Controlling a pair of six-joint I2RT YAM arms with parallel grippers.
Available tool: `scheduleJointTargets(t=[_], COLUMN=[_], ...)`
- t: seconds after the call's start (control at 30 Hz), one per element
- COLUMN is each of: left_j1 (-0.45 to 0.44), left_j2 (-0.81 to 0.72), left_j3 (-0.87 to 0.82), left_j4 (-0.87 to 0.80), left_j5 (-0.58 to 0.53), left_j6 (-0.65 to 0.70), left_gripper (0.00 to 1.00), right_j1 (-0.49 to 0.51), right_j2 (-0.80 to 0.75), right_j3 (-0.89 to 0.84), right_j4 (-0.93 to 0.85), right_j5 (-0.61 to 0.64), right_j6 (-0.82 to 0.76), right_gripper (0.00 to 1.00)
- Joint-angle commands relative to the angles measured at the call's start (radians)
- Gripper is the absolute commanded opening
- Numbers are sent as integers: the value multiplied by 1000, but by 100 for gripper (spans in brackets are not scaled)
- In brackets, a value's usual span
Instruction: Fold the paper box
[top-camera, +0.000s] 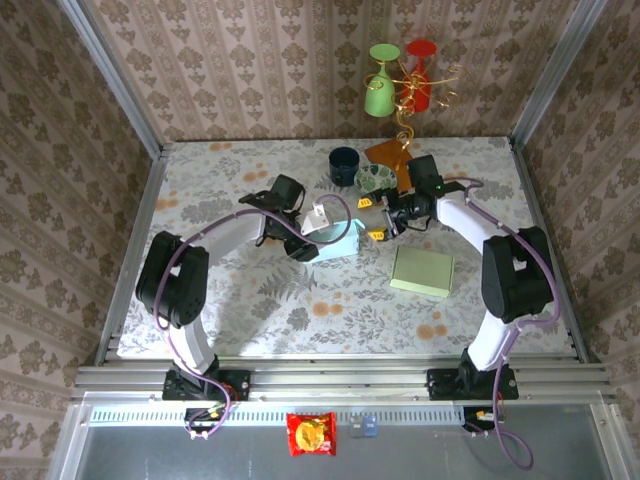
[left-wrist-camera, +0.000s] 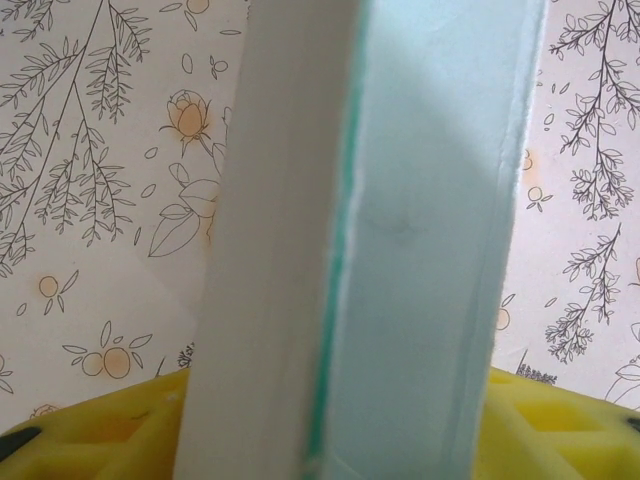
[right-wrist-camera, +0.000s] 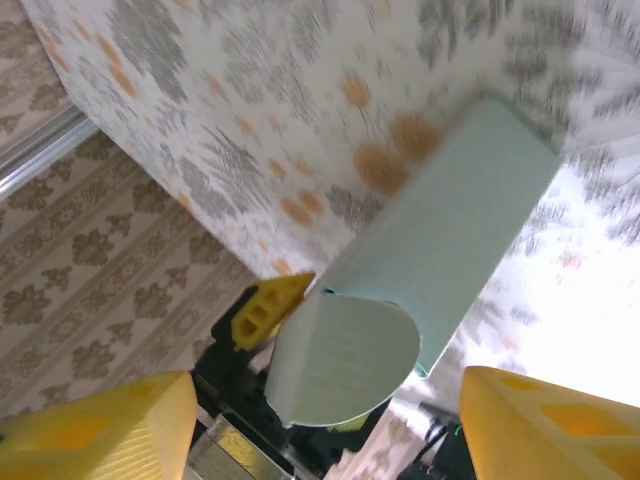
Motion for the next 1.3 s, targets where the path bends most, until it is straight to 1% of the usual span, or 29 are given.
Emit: scheduleJointTargets(t=[0.0, 0.1, 0.2, 0.33, 0.47, 0.53, 0.6, 0.73, 0.9, 1.27], left_j1=[6, 6, 7, 7, 6, 6, 5, 4, 4, 1], left_j2=[3, 3, 2, 11, 19, 24, 29, 27, 29, 39], left_j3=[31, 32, 38, 52, 61, 65, 67, 65, 69, 78], left_j4=[-43, -47, -51, -63, -68, -74, -79, -80, -83, -84], left_j5=[46, 54, 58, 66, 69, 71, 70, 67, 62, 61], left_j6=[-7, -3, 1, 2, 0, 1, 5, 5, 5, 5], left_gripper=[62, 61, 62, 62, 62, 62, 62, 62, 62, 62], right_j1=[-2, 12, 12, 30, 103, 132, 153, 169, 195, 216], right_j2=[-121, -210, -269, -236, -149, -101, -79, -34, 34, 86], right_j3=[42, -24, -85, -36, 58, 100, 119, 167, 222, 277], right_j4=[-144, -121, -107, -182, -293, -334, -330, -329, -367, -387], right_j5=[208, 318, 368, 379, 461, 498, 515, 495, 500, 526], right_j6=[-372, -657, -889, -1100, -1254, -1287, -1295, -1296, -1318, -1321], right_gripper=[64, 58, 56, 56, 59, 60, 60, 60, 53, 35])
